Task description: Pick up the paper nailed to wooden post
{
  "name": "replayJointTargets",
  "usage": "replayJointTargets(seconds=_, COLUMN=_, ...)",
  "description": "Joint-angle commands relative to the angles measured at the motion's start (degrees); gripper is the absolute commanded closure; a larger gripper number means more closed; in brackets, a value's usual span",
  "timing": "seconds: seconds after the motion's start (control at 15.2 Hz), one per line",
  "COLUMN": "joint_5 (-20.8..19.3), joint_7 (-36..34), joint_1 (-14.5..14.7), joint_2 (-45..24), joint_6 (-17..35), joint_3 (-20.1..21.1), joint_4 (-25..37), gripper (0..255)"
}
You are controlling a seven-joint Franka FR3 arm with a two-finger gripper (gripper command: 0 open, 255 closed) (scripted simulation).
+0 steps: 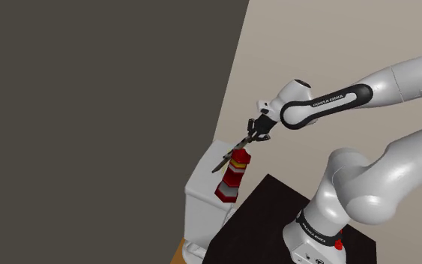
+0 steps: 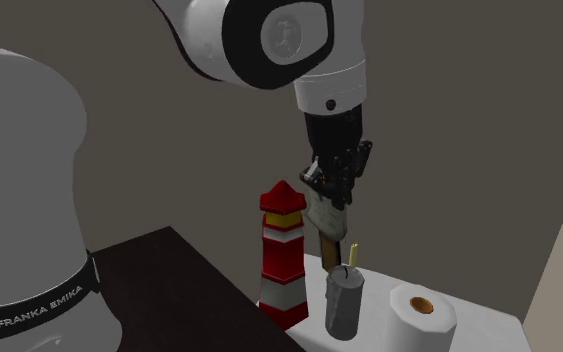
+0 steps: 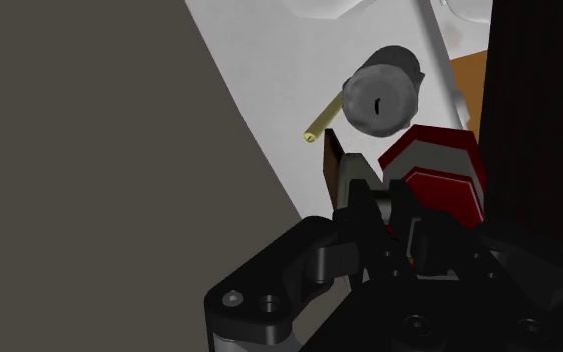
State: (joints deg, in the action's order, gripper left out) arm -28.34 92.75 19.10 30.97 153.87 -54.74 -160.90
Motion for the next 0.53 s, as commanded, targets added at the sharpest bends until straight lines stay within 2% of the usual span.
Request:
replayJointTargets(seconds=0.0, joint_5=0.04, joint_7=-0.58, joint_1=-0.74, joint_2=1.60, joint_6=-2.36, joint_3=1.60, joint_4=0.67, gripper=255)
replayJointTargets(seconds=0.33, joint_5=0.31, joint_7=-1.37, joint_1=-2.37, joint_2=5.49, joint_6=-7.92, joint_3=4.88, joint_4=2.25, gripper=255)
replayJointTargets(seconds=0.46, joint_5=0.33, joint_7=-1.39, joint_1=-2.41, joint_2=5.60, joint_6=-8.08, joint_3=4.98, joint_4=2.30, gripper=255)
